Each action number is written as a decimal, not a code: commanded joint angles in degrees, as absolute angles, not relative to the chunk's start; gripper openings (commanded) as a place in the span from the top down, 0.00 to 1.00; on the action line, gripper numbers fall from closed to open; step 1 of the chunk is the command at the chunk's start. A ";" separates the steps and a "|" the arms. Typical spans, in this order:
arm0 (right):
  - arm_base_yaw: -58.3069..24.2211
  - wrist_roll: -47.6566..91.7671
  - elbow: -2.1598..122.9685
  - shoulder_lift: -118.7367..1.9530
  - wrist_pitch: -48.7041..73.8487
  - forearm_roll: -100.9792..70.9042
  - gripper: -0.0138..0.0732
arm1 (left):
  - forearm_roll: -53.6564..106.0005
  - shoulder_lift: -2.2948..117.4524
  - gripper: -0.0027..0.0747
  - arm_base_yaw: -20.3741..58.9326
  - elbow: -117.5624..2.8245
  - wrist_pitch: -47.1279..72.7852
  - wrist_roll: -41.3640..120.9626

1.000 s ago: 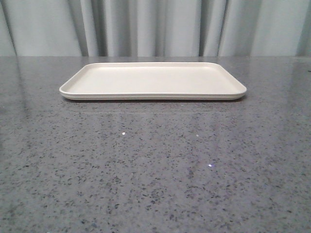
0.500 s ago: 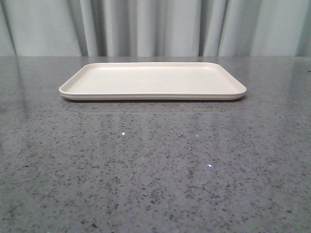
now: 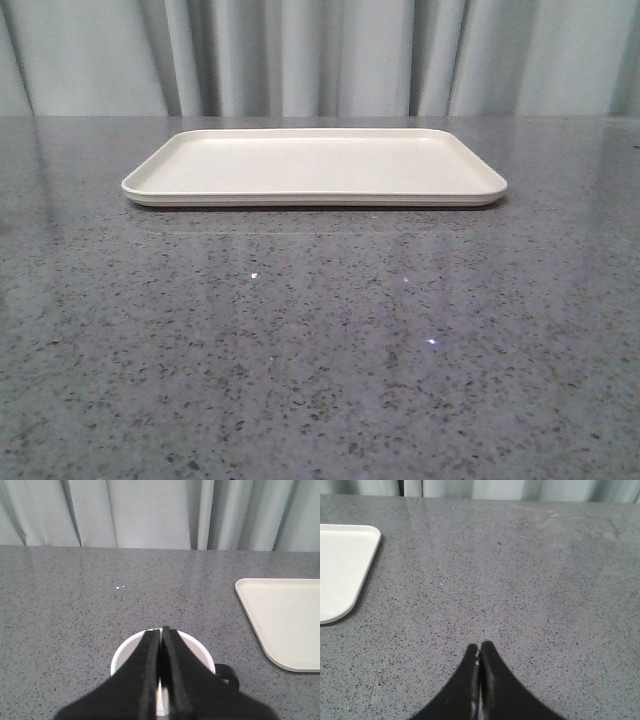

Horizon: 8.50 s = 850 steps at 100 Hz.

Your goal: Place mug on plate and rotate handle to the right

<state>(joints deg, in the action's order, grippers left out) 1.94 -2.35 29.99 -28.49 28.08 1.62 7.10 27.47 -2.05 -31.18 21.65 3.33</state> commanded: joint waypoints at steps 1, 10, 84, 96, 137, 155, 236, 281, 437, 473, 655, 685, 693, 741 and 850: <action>2.21 -1.60 32.58 -30.47 24.76 1.45 0.92 | 8.00 28.26 0.99 -2.11 -33.28 16.56 3.22; 2.21 -1.60 32.45 -30.68 24.92 1.45 0.92 | 8.00 28.29 0.99 -2.11 -33.04 16.68 3.22; 2.21 -1.60 32.12 -30.68 23.68 1.39 0.92 | 5.66 37.79 0.37 -2.11 -37.93 20.50 0.00; 2.21 -1.60 32.12 -30.68 23.56 1.13 0.92 | 5.58 40.97 0.37 -2.22 -41.69 24.72 -1.84; 2.21 -1.60 32.12 -30.68 23.57 1.07 0.92 | 0.72 55.95 0.37 -2.20 -55.65 44.25 -7.88; 2.21 -1.60 32.12 -30.68 23.57 1.07 0.92 | -0.44 58.43 0.37 -2.20 -56.34 45.81 -7.88; 2.21 -1.60 32.12 -30.68 23.52 1.02 0.92 | 3.25 70.47 0.45 -8.94 -56.34 46.36 -4.44; 2.21 -1.60 32.12 -30.68 23.52 1.02 0.92 | 4.98 70.74 0.89 -8.94 -56.34 45.62 -4.44; 2.21 -1.60 32.12 -30.68 24.02 0.98 0.92 | 9.28 97.58 0.99 20.45 -98.71 51.84 4.34; 2.21 -1.60 32.12 -30.68 24.42 0.98 0.92 | 8.99 106.88 0.99 25.95 -107.77 54.23 6.96; -4.75 -1.60 38.17 -33.12 31.32 0.00 0.92 | 8.73 80.98 0.66 25.86 -92.01 48.31 7.14; -12.39 -1.55 48.52 -44.82 34.20 -1.07 0.92 | 9.23 64.26 0.66 25.86 -72.36 40.50 5.83; -14.85 -1.55 51.67 -48.62 34.20 -1.35 0.89 | 9.73 60.46 0.66 25.86 -68.88 40.39 5.60; -24.88 -1.55 77.82 -73.64 40.91 -4.38 0.42 | 13.62 46.56 0.66 25.86 -61.52 38.50 5.60; -28.70 -6.84 118.01 -111.13 58.99 -9.44 0.42 | 14.64 46.67 0.66 25.86 -61.37 37.44 5.60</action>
<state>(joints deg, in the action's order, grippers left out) -28.67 -6.78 115.83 -113.69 61.34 -8.47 13.50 46.78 25.70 -59.82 42.02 6.15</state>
